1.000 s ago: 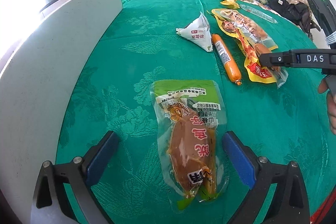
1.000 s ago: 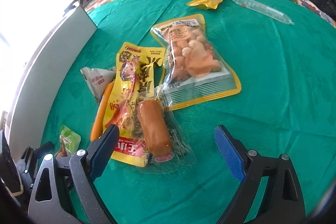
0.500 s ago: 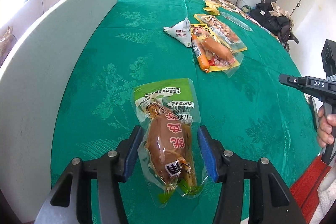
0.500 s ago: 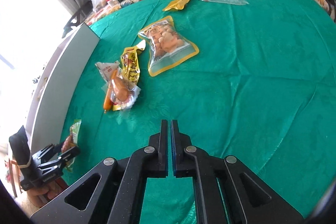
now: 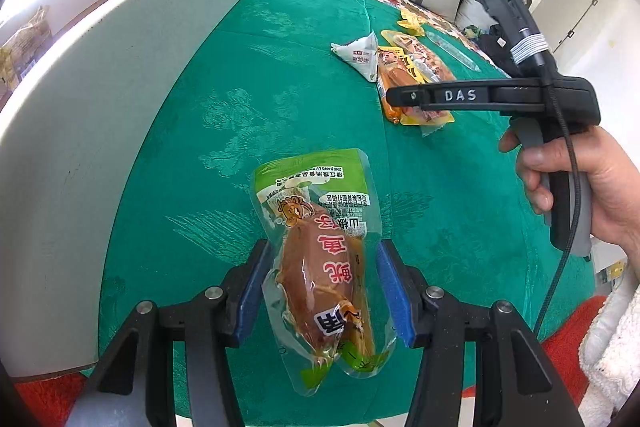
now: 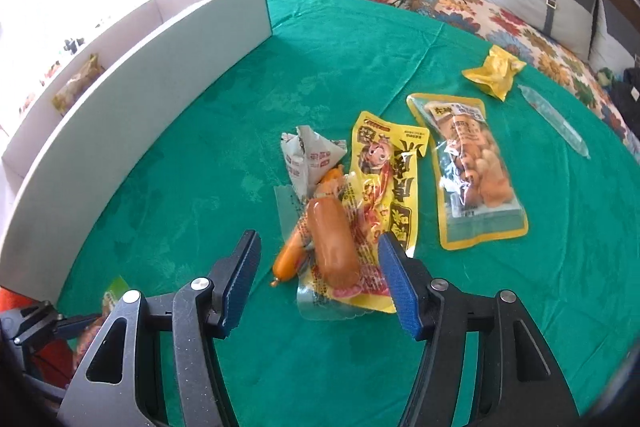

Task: Organize snacks
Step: 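Hold the egg pack in the left gripper while the right gripper grasps a clear sausage pack, then carry both packs into the white box and open both grippers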

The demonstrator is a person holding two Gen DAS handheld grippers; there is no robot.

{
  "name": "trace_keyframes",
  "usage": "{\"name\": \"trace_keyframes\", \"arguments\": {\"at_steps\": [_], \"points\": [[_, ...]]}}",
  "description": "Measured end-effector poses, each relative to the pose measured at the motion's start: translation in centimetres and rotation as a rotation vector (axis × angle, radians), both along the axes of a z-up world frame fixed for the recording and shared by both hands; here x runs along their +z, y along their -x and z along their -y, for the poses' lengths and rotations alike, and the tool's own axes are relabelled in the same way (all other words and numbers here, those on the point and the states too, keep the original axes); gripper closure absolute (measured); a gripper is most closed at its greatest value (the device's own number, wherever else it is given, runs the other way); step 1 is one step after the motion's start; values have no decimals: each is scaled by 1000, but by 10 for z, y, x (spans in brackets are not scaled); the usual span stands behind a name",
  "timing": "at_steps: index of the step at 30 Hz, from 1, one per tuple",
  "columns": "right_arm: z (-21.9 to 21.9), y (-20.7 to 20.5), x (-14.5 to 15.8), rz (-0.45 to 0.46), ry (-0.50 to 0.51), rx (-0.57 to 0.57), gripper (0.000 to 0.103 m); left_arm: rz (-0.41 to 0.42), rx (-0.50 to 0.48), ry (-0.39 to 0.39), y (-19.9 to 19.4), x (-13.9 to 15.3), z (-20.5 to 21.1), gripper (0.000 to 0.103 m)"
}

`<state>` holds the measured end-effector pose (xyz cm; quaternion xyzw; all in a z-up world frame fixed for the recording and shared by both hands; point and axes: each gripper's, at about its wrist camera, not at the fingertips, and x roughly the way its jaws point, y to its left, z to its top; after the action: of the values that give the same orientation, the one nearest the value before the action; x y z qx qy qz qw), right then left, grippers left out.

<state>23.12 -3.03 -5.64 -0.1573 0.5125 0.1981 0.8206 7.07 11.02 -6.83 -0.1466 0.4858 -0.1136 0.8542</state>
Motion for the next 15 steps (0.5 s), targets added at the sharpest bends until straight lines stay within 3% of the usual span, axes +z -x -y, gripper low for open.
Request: {"name": "trace_keyframes", "arguments": {"at_steps": [2, 4, 6, 10, 13, 15], "points": [[2, 2, 1, 18, 15, 2, 62, 14, -10, 2, 2, 2, -1, 50], [16, 1, 6, -57, -79, -42, 63, 25, -24, 1, 3, 2, 0, 50], [28, 9, 17, -36, -108, -55, 63, 21, -31, 13, 2, 0, 2, 50], [69, 23, 39, -44, -281, -160, 63, 29, -46, 38, 3, 8, 6, 50], [79, 30, 37, -69, -215, -193, 63, 30, -41, 99, 7, 30, 0, 50], [75, 35, 46, -76, -231, -185, 63, 55, -22, 155, 10, 55, -16, 50]]}}
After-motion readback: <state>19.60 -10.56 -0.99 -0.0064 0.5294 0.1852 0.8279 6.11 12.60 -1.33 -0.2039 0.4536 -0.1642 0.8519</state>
